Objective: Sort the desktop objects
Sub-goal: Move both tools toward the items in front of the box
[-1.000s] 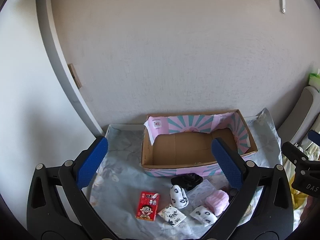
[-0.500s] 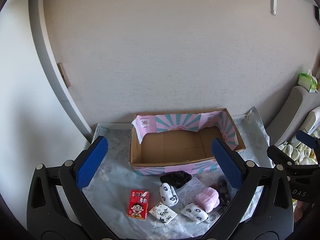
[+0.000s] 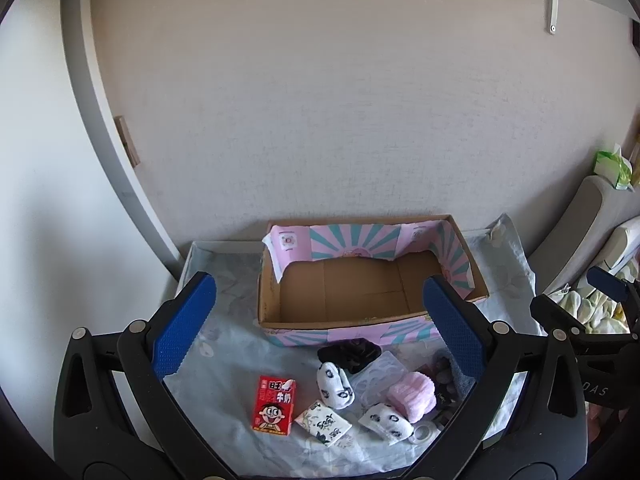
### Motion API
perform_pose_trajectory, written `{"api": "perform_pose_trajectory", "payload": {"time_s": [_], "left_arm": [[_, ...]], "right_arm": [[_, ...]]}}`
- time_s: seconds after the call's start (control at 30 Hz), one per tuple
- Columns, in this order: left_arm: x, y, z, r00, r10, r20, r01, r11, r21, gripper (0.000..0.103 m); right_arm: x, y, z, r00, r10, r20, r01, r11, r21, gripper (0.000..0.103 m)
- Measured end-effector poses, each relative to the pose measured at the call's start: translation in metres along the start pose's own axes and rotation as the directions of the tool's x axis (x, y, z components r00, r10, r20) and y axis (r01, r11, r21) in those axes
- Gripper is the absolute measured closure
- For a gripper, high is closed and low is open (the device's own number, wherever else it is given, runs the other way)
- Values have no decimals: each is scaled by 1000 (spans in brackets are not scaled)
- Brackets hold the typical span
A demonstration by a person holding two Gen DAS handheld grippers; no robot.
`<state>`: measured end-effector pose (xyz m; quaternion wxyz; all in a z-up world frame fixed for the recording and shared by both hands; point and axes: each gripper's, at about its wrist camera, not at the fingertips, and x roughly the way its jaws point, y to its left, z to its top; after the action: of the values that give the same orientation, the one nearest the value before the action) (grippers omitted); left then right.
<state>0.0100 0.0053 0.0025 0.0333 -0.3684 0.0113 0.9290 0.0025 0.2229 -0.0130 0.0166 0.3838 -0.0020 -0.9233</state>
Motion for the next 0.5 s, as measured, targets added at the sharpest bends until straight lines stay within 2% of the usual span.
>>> {"api": "perform_pose_trajectory", "payload": {"time_s": [0.3,0.5], "left_arm": [[2,10,-2,1000,-17,-13,16,1000,-12,0],[1,47,0,999,42,-7,-42,998,-47,0]], "right_arm": [[-1,2,0,1000,8,-1,-8,1000,-7,0],[-7,-11,3,1000,4,19,-3,1000,-27,0]]}}
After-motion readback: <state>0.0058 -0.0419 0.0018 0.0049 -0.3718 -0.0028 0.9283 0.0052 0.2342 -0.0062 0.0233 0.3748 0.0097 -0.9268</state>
